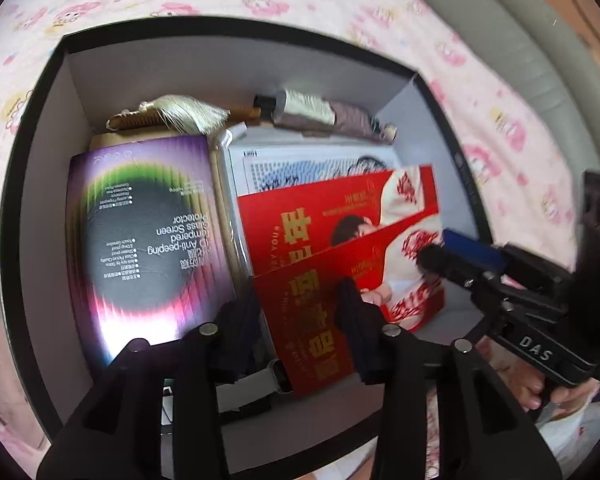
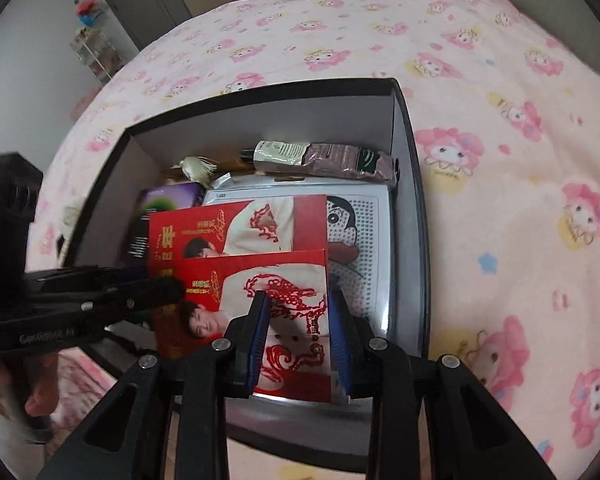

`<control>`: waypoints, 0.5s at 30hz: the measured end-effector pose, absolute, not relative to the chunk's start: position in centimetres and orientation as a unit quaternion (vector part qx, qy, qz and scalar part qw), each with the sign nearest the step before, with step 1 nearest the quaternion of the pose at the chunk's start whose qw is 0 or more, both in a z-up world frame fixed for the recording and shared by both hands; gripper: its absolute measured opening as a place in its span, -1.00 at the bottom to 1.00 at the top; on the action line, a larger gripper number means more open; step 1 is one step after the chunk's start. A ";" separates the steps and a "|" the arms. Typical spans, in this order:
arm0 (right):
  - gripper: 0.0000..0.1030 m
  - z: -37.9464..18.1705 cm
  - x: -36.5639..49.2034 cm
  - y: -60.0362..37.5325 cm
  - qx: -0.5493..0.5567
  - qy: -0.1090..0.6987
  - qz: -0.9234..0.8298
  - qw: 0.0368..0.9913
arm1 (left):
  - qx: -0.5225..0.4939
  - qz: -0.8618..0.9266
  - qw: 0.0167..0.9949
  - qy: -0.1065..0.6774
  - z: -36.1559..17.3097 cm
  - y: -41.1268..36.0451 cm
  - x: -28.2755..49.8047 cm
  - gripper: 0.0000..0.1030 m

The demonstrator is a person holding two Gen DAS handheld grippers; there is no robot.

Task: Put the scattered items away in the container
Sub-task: 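Carry the red envelopes to the black box and lower them inside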

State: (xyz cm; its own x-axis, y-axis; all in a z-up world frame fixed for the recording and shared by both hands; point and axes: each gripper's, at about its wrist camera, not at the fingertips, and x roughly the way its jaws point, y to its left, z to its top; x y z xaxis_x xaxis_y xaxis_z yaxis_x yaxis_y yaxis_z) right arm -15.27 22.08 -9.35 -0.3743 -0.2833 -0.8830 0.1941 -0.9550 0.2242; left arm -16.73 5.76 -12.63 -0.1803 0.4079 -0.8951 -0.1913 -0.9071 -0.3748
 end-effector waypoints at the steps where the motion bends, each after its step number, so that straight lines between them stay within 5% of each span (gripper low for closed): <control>1: -0.47 -9.3 -15.2 22.0 0.540 -0.036 -0.829 0.141 | -0.614 0.760 0.193 -0.088 -12.8 5.9 -16.8 -0.22; 11: -0.47 -7.6 -15.6 24.0 0.522 -0.096 -0.833 0.155 | -0.589 0.780 0.186 -0.102 -11.1 4.5 -17.2 -0.15; 15: -0.47 -6.6 -18.3 22.1 0.526 -0.063 -0.832 0.168 | -0.581 0.783 0.183 -0.127 -11.0 4.5 -19.3 -0.26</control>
